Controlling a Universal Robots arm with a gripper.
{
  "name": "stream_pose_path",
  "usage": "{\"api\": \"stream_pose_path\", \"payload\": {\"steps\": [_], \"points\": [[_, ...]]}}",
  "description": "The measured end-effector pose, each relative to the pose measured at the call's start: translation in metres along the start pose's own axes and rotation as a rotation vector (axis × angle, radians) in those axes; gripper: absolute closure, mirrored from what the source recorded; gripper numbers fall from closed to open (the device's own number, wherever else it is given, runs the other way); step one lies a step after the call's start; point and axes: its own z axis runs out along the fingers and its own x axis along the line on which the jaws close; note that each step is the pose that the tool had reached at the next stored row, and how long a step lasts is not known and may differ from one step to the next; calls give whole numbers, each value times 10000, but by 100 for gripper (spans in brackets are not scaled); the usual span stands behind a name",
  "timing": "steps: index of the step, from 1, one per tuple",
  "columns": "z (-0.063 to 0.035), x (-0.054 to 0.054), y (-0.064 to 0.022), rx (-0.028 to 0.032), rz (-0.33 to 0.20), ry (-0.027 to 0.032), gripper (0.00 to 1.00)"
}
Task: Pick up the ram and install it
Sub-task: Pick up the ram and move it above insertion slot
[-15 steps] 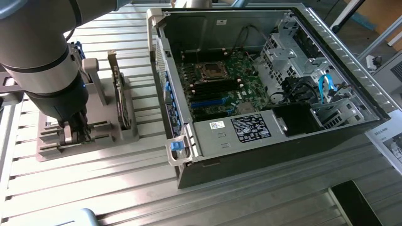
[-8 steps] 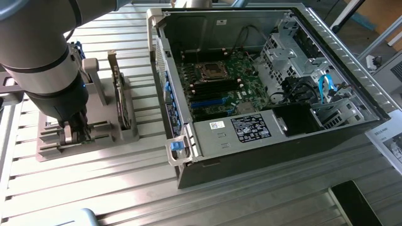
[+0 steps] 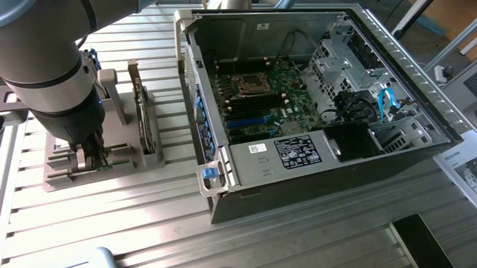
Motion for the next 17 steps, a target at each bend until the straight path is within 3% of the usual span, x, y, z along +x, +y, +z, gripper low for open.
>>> {"api": "stream_pose_path", "payload": {"steps": [7, 17], "points": [[2, 0, 1, -1, 0, 0, 76], [79, 21, -1, -2, 0, -7, 76]]}}
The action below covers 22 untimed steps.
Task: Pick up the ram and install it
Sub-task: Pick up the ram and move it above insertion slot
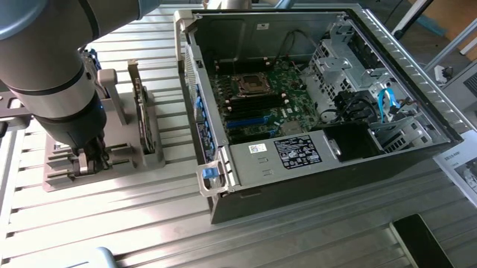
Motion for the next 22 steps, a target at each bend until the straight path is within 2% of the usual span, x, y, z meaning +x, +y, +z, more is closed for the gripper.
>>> {"api": "stream_pose_path", "payload": {"steps": [9, 22], "points": [[48, -1, 0, 0, 0, -1, 76], [68, 0, -1, 1, 0, 1, 76]]}}
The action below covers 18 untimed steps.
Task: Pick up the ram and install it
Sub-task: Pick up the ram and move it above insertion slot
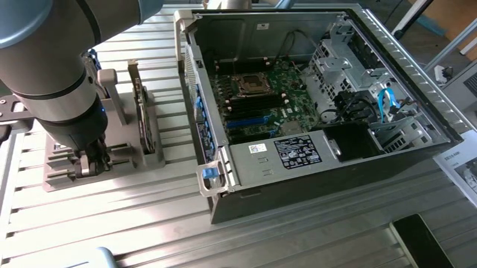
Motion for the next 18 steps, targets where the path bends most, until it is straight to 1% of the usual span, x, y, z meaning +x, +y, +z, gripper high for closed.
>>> {"api": "stream_pose_path", "payload": {"steps": [12, 13, 14, 18], "points": [[3, 0, 0, -1, 0, 0, 76], [3, 0, 0, -1, 0, 0, 77], [3, 0, 0, -1, 0, 1, 85], [3, 0, 0, 0, 0, 0, 85]]}}
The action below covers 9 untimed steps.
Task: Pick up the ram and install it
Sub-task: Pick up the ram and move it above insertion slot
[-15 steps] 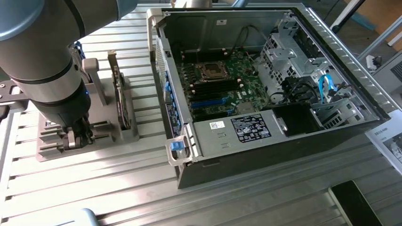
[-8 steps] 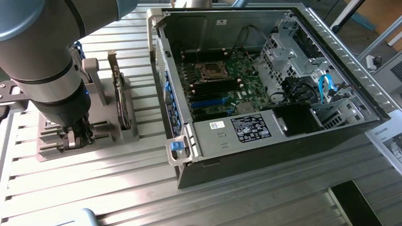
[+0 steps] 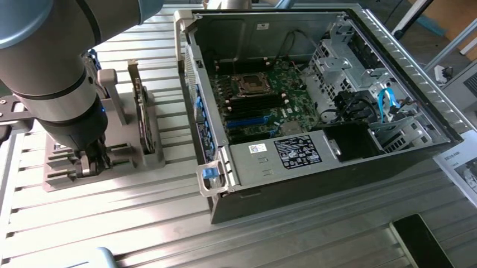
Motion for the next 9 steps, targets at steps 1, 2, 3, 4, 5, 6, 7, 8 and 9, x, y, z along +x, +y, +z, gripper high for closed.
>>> {"api": "stream_pose_path", "payload": {"steps": [1, 2, 3, 4, 5, 6, 7, 8, 9], "points": [[1, 0, 0, 0, 0, 0, 85], [3, 0, 0, 1, 0, 0, 85], [9, -1, 0, 4, 0, -3, 85], [10, 0, 0, 2, 0, -1, 85], [10, 0, 0, 1, 0, 0, 85], [10, 0, 0, 0, 0, 0, 85], [10, -1, 0, 1, 0, -1, 85], [3, 0, 0, 0, 0, 3, 85], [3, 0, 0, 0, -1, 4, 85]]}}
